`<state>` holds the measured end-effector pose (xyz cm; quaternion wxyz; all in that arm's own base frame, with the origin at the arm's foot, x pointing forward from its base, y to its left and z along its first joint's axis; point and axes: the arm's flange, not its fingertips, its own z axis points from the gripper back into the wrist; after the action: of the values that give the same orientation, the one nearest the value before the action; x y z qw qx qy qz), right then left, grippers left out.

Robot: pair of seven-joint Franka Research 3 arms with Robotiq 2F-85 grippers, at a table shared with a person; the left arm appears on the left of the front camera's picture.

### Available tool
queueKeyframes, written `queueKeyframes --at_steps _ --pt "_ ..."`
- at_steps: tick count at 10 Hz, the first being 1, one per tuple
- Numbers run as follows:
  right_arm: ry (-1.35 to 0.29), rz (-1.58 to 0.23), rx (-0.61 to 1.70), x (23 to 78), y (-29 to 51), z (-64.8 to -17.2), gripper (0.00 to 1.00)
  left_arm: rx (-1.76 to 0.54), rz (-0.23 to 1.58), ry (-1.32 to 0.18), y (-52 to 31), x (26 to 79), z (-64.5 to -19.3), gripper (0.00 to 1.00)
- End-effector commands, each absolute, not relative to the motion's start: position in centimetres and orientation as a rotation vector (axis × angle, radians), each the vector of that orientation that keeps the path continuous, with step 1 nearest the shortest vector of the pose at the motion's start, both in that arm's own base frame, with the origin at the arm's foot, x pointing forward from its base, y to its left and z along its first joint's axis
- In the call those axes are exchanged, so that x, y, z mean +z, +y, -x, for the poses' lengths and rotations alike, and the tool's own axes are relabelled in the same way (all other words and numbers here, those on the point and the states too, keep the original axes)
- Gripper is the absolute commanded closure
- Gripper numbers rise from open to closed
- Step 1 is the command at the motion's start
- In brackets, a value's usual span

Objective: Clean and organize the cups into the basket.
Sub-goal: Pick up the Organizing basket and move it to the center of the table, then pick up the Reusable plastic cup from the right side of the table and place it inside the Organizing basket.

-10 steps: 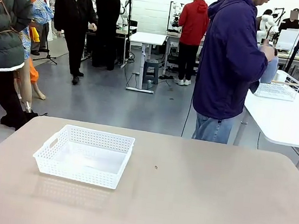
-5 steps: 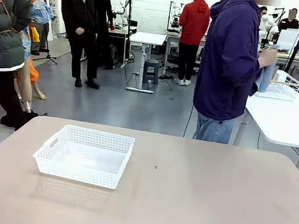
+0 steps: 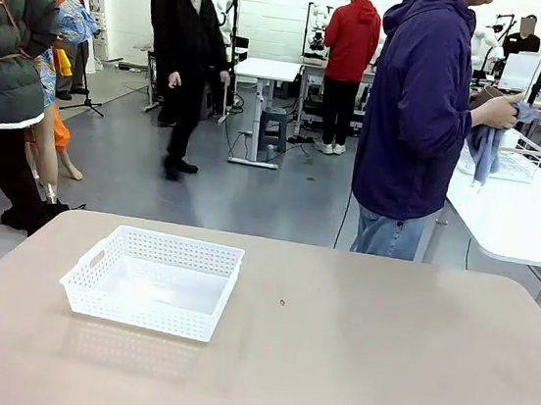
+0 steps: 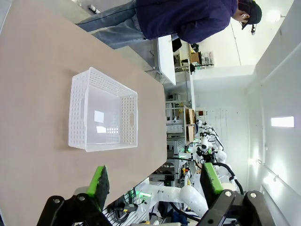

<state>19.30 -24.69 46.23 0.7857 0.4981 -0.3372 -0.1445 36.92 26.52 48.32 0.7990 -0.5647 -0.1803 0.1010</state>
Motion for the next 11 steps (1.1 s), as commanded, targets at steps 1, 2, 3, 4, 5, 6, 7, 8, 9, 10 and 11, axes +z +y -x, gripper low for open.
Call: queueKeyframes --at_steps 1,2,3,4,5,6,7,8,9,10,11 --pt "-0.748 -1.072 -0.303 46.33 -24.87 -19.5 0.0 0.21 1.215 -0.386 26.73 48.59 -36.95 0.0" --pt "-0.748 -1.072 -0.303 46.33 -24.87 -19.5 0.0 0.21 1.215 -0.386 26.73 48.59 -36.95 0.0" --pt "-0.748 -1.072 -0.303 46.33 -24.87 -19.5 0.0 0.21 1.215 -0.386 26.73 48.59 -36.95 0.0" --pt "-0.748 -1.072 -0.303 46.33 -24.87 -19.5 0.0 0.21 1.215 -0.386 26.73 48.59 -36.95 0.0" --pt "-0.748 -1.072 -0.303 46.33 -24.87 -19.5 0.0 0.21 1.215 -0.386 26.73 48.59 -36.95 0.0" --pt "-0.748 -1.072 -0.303 46.33 -24.87 -19.5 0.0 0.21 1.215 -0.386 26.73 48.59 -36.95 0.0" --pt "-0.748 -1.072 -0.303 46.33 -24.87 -19.5 0.0 0.21 1.215 -0.386 26.73 48.59 -36.95 0.0" --pt "-0.748 -1.072 -0.303 46.33 -24.87 -19.5 0.0 0.21 1.215 -0.386 26.73 48.59 -36.95 0.0" --pt "-0.748 -1.072 -0.303 46.33 -24.87 -19.5 0.0 0.21 1.215 -0.386 26.73 48.59 -36.95 0.0" --pt "-0.748 -1.072 -0.303 46.33 -24.87 -19.5 0.0 0.21 1.215 -0.386 26.73 48.59 -36.95 0.0" --pt "-0.748 -1.072 -0.303 46.33 -24.87 -19.5 0.0 0.21 1.215 -0.386 26.73 48.59 -36.95 0.0"
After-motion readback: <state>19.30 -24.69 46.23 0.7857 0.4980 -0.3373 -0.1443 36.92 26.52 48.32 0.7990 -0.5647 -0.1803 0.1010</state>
